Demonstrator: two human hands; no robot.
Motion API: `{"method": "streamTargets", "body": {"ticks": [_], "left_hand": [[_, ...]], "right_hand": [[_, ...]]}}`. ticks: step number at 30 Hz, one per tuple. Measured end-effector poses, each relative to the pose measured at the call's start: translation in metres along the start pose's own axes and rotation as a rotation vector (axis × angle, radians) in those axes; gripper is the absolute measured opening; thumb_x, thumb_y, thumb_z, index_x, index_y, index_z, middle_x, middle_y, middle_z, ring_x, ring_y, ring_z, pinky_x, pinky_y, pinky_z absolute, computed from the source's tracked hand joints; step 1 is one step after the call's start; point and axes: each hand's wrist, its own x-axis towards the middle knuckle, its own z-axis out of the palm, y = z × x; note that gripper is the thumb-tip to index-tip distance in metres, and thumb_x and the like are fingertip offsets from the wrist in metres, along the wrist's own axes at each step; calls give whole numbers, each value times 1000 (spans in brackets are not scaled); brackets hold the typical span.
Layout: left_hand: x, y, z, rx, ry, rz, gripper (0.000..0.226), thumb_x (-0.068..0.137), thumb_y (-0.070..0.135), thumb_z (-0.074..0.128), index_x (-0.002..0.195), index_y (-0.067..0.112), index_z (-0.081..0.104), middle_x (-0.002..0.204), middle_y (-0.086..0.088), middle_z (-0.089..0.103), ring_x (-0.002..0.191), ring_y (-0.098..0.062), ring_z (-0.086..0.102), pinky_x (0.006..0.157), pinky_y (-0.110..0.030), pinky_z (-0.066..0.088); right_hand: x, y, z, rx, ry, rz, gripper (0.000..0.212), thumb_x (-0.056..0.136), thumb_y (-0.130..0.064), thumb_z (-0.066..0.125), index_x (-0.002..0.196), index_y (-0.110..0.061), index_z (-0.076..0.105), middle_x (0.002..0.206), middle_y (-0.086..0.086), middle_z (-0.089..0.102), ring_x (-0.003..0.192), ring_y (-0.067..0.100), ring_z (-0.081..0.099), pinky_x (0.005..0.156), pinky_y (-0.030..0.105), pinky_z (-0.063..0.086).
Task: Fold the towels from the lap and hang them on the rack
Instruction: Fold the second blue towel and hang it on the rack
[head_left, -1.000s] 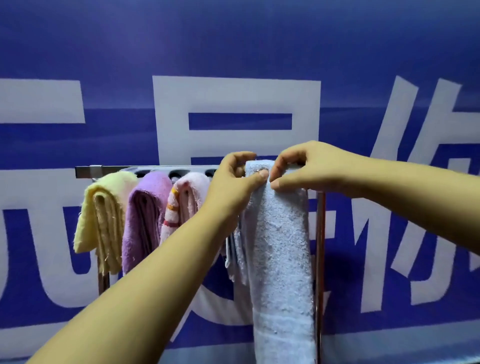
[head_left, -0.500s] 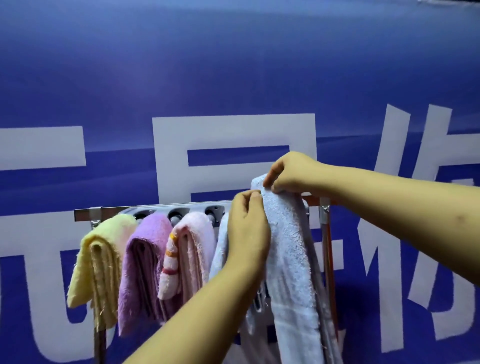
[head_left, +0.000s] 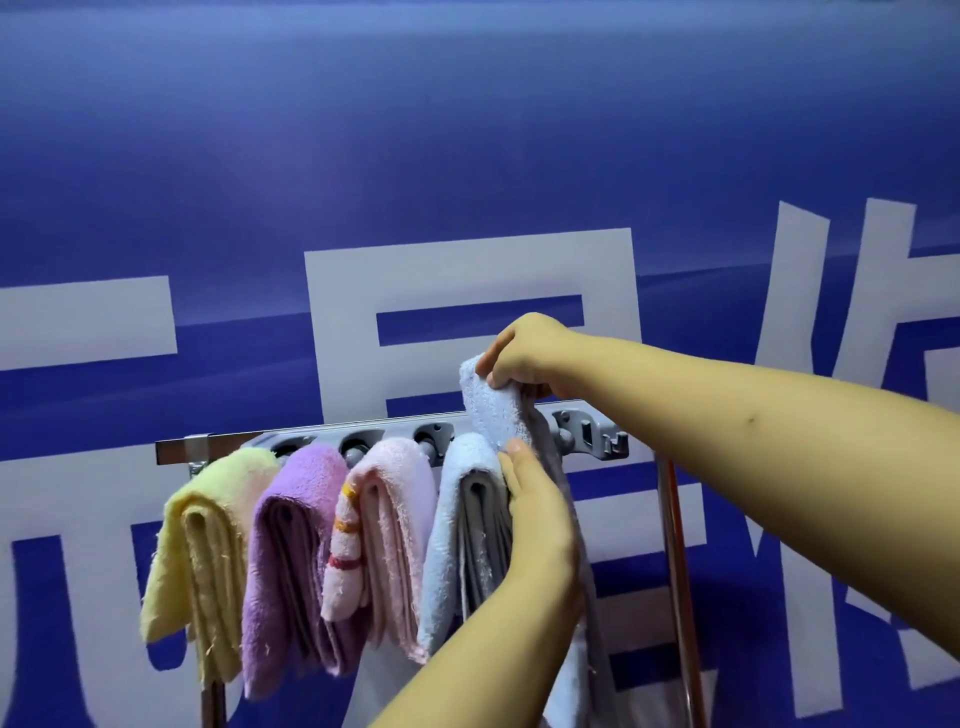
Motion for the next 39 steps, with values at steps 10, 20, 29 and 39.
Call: {"method": "streamTargets", "body": {"ticks": [10, 20, 29, 39], "left_hand": [[31, 16, 11, 310, -40, 229, 90, 74, 80, 26, 148, 29, 31, 155, 3, 31, 143, -15, 26, 118, -42, 20], [39, 31, 0, 1080, -98, 715, 65, 77, -5, 49, 136, 22, 38, 121, -4, 59, 109, -25, 54, 75, -28, 38], [30, 80, -13, 1447, -309, 881, 42, 75, 16, 75, 107, 10, 48, 104, -5, 49, 90, -29, 52, 72, -39, 43], [10, 76, -25, 1794, 1, 1115, 17, 87, 12, 53, 101, 13, 62, 102, -4, 63, 90, -32, 61, 58, -32, 33]], "right_hand": [[17, 34, -51, 417, 203, 248, 32, 79, 2, 64, 111, 1, 62, 110, 20, 63, 65, 21, 58, 45, 26, 47], [-38, 107, -92, 772, 215, 503, 12, 91, 3, 50, 80, 0, 53, 89, 12, 57, 74, 20, 61, 58, 28, 56], [-99, 157, -47, 915, 198, 671, 22, 85, 15, 49, 106, 15, 56, 79, 23, 60, 51, 26, 65, 37, 31, 53], [-140, 149, 26, 1176, 181, 669, 15, 84, 18, 50, 98, 18, 56, 83, 25, 61, 68, 30, 63, 45, 33, 57]]}}
